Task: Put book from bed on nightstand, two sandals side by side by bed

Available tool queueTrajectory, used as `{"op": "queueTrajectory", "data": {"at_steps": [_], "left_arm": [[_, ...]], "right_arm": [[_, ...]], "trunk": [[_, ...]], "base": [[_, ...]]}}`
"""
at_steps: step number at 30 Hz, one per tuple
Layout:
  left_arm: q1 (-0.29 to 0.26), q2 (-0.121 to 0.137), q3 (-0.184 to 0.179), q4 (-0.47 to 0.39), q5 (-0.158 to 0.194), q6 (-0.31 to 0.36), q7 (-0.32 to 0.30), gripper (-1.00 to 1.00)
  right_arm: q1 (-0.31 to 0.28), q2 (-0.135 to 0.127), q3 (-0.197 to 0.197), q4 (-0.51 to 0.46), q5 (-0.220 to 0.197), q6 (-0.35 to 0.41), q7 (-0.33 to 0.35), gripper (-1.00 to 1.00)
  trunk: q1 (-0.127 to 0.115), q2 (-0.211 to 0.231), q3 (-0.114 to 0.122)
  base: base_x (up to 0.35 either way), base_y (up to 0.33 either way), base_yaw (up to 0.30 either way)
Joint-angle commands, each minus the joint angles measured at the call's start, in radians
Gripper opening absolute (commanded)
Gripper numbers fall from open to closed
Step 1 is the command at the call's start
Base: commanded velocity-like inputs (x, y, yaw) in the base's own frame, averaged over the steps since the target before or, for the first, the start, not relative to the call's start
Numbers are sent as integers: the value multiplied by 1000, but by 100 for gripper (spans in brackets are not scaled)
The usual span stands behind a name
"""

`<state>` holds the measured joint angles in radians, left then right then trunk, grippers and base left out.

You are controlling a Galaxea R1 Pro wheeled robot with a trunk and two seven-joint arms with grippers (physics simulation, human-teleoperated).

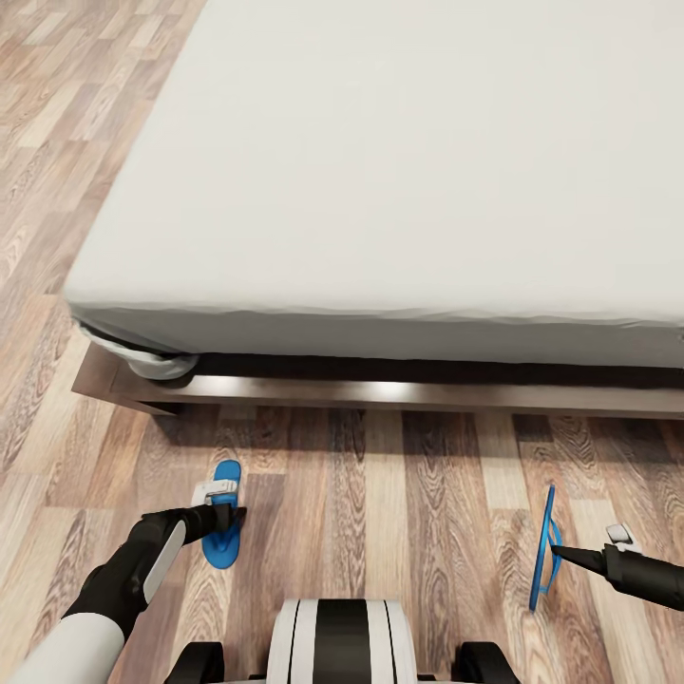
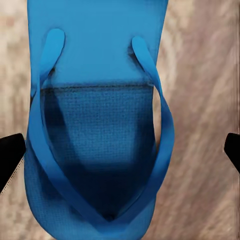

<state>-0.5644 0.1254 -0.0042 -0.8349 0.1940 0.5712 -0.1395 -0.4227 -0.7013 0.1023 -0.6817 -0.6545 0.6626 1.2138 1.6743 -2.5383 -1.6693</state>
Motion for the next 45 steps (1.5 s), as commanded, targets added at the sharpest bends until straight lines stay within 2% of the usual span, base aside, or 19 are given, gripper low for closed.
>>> {"op": "queueTrajectory", "data": {"at_steps": [1,23,26,28,30,33,35,36,37,39,40,42,45], "left_arm": [[0,0,0,-1,5,6,0,100],[0,3,1,-2,5,7,0,100],[0,9,1,-3,7,9,-2,100],[0,23,1,-3,14,11,-5,100],[0,46,2,-3,41,11,-23,100],[3,117,2,-3,144,12,-103,100],[7,174,4,0,206,12,-166,100],[9,217,5,6,249,12,-223,100],[9,238,5,17,271,11,-266,100],[10,262,5,72,295,10,-360,100],[11,270,6,131,301,6,-435,100],[11,275,6,228,305,-5,-532,100],[11,277,6,379,307,-93,-647,100]], "right_arm": [[-1,-1,5,1,-8,7,0,-100],[-1,-1,5,1,-8,8,0,-100],[-1,-1,5,1,-8,8,0,-100],[-1,-1,5,1,-8,8,0,-100],[-1,-1,5,1,-8,8,0,-100],[-1,-1,5,1,-8,8,0,-100],[-1,-1,5,1,-8,8,0,-100],[-1,-1,5,1,-8,8,0,-100],[-1,-1,5,1,-8,8,0,-100],[-1,-1,5,1,-7,8,-1,-100],[-1,-1,5,1,-8,7,-2,-100],[-1,-1,5,1,-7,6,-4,-100],[-1,-1,6,4,-5,5,-9,-100]], "trunk": [[-1,0,3],[-10,5,89],[-12,6,100],[-13,6,108],[-14,7,116],[-15,7,127],[-16,8,135],[-16,8,139],[-16,8,139],[-16,8,139],[-16,8,139],[-16,8,139],[-16,8,139]], "base": [[0,0,0],[0,0,0],[0,0,0],[0,0,0],[0,0,0],[0,0,0],[0,0,0],[0,0,0],[0,0,0],[0,0,0],[0,0,0],[0,0,0],[0,0,0]]}}
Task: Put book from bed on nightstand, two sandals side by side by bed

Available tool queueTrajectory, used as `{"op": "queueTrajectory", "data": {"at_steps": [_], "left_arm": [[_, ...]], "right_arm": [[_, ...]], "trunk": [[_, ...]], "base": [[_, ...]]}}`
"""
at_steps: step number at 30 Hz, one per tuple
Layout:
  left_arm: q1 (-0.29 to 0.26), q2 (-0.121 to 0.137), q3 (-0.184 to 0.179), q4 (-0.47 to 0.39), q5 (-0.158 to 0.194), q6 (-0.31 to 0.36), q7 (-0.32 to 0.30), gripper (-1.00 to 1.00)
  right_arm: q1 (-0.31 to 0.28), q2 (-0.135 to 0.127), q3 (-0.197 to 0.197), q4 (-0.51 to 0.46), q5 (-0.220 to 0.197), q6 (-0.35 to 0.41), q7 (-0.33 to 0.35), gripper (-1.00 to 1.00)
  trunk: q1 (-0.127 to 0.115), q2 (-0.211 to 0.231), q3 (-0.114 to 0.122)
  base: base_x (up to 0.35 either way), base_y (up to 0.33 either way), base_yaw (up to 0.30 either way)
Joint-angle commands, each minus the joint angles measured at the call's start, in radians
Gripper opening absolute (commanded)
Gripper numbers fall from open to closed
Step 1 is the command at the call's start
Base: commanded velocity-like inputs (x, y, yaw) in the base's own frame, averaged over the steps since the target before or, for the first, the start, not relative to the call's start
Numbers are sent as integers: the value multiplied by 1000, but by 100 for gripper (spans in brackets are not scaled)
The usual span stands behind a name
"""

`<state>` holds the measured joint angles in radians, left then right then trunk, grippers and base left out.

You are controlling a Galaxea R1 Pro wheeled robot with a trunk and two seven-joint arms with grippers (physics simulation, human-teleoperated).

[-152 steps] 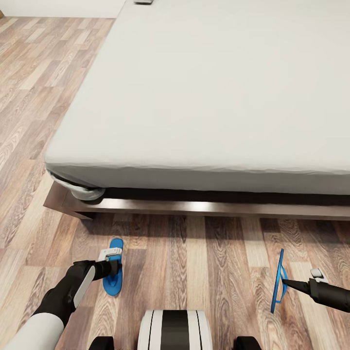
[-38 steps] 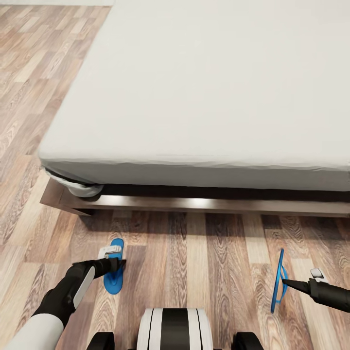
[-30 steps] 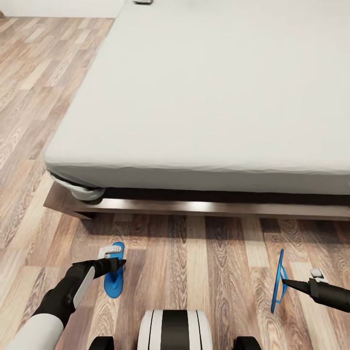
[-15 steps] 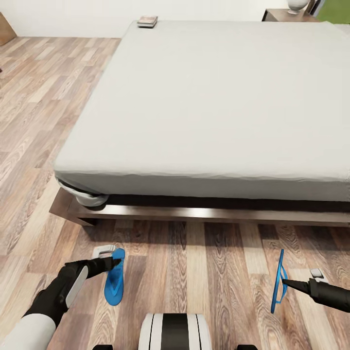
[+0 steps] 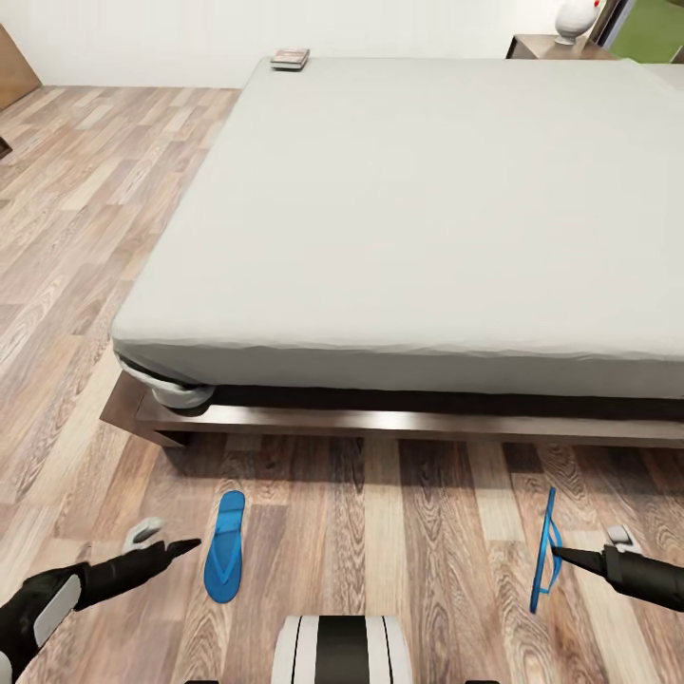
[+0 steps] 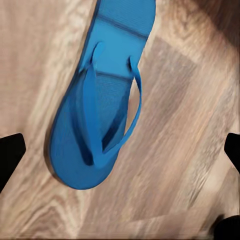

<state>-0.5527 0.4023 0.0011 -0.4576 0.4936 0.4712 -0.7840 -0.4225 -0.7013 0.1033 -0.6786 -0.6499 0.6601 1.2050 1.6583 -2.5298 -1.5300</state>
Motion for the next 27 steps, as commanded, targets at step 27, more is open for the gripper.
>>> {"op": "queueTrajectory", "data": {"at_steps": [27], "left_arm": [[0,-4,-4,104,9,-144,-175,100]], "right_arm": [[-1,41,5,-96,94,12,-1289,-100]], "trunk": [[0,0,-1]], "base": [[0,0,0]]}}
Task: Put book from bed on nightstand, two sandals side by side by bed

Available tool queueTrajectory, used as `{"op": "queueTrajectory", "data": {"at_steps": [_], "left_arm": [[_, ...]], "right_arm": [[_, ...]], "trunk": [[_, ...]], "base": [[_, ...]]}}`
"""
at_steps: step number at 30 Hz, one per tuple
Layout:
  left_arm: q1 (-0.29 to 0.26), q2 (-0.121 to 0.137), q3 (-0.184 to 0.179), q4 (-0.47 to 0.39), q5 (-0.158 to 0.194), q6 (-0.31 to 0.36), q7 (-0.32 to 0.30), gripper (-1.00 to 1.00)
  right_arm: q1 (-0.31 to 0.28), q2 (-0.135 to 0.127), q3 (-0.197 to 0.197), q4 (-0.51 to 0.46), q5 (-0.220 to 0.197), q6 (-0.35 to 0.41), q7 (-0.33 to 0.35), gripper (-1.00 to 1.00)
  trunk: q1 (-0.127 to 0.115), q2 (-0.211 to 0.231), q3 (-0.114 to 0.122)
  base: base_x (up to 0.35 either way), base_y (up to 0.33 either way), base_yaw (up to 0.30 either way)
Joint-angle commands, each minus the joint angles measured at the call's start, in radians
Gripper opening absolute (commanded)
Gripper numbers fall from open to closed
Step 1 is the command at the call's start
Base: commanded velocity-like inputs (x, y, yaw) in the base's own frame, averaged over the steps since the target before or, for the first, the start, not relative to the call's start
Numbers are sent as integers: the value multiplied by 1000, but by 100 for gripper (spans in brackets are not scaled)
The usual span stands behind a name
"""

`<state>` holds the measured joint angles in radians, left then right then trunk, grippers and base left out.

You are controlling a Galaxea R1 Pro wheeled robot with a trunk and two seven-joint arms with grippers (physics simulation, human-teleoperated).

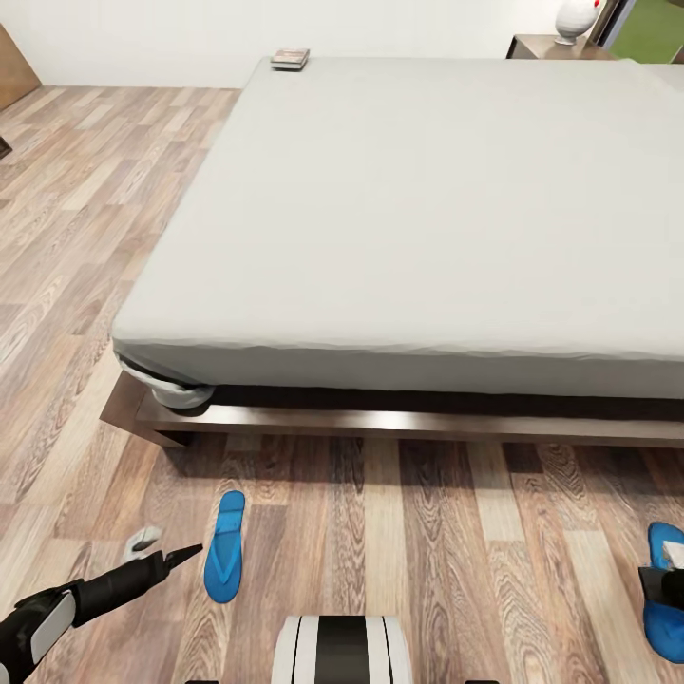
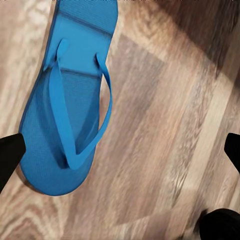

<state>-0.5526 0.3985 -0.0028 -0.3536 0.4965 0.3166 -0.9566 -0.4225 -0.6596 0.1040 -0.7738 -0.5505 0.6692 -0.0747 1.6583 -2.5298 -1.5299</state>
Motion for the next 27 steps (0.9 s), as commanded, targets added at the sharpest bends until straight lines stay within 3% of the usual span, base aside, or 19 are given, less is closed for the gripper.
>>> {"op": "queueTrajectory", "data": {"at_steps": [1,3,9,27], "left_arm": [[0,0,0,3,6,10,-2,100],[0,0,1,16,6,10,-2,100],[0,0,1,23,5,10,-2,100],[0,0,1,24,4,10,-4,100]], "right_arm": [[-1,23,5,0,-5,2,-62,-100],[-1,43,6,0,4,-1,-104,-100],[-1,52,5,0,44,-6,-124,-100],[-1,65,6,1,47,-11,-123,-100]], "trunk": [[0,0,-1],[0,0,-1],[0,0,-1],[0,0,-1]], "base": [[0,50,0],[0,145,0],[0,277,0],[1,315,0]]}}
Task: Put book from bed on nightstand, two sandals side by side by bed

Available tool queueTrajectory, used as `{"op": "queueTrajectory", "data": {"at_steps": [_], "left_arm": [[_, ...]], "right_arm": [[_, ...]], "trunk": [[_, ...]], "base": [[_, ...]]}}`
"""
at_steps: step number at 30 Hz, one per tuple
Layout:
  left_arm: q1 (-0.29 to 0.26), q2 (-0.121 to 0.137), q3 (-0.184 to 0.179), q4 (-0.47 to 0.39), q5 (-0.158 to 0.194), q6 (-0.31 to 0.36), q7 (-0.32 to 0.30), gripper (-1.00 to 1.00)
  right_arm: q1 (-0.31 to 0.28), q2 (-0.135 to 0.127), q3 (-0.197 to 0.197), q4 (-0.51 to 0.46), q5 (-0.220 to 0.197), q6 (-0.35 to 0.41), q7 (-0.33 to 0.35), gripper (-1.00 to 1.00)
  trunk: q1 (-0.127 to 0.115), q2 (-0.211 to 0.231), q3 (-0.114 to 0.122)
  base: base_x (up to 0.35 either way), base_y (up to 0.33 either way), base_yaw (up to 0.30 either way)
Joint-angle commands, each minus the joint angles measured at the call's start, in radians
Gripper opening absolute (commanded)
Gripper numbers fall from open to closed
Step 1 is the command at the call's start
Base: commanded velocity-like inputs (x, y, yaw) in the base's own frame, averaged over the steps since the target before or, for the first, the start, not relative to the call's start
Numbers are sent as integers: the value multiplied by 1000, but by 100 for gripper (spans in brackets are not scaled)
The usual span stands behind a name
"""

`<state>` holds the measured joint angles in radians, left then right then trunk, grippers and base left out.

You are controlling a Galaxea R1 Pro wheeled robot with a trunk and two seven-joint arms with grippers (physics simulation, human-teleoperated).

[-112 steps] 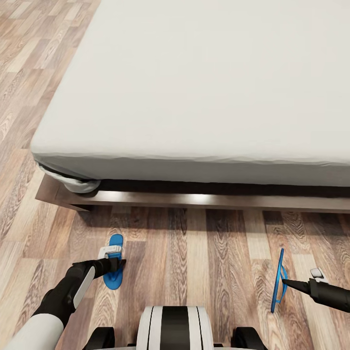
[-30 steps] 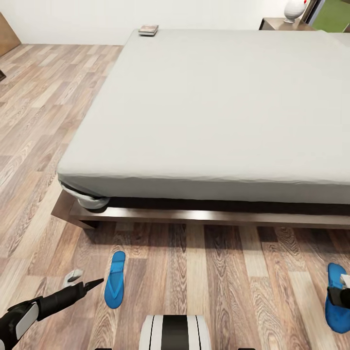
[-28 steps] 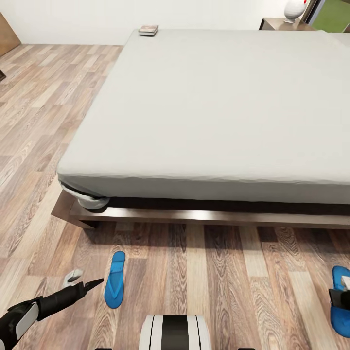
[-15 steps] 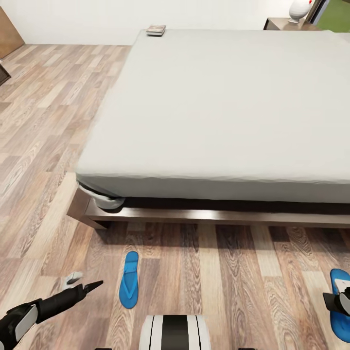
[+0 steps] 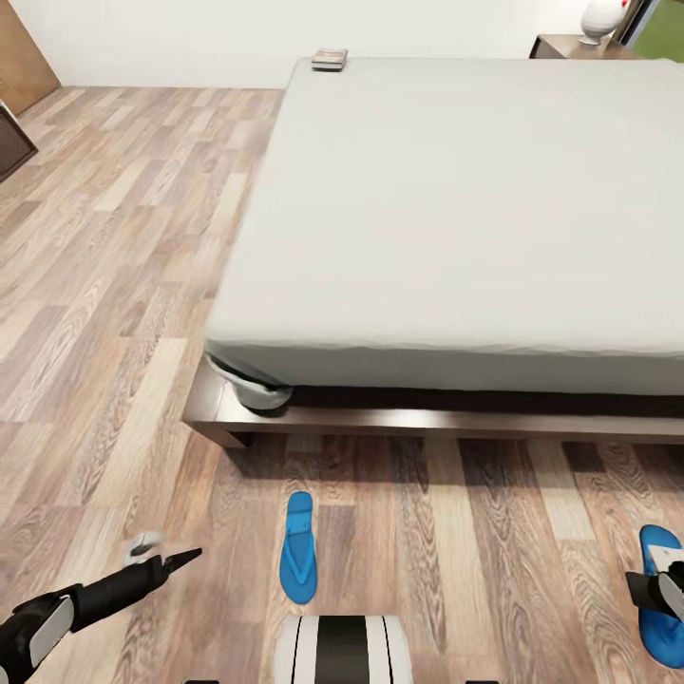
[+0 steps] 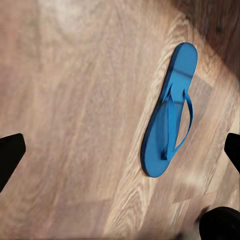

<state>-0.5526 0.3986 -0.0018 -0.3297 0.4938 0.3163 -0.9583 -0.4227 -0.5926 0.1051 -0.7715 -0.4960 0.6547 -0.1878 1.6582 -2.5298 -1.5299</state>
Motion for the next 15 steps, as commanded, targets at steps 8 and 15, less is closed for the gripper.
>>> {"op": "queueTrajectory", "data": {"at_steps": [8,15], "left_arm": [[-1,0,-1,0,6,10,-2,100],[0,-1,-1,0,6,10,-1,100]], "right_arm": [[-1,4,5,-2,-7,3,-10,-100],[-1,6,6,-2,-7,3,-10,-100]], "trunk": [[0,0,-1],[0,0,-1]], "base": [[72,316,0],[85,316,0]]}}
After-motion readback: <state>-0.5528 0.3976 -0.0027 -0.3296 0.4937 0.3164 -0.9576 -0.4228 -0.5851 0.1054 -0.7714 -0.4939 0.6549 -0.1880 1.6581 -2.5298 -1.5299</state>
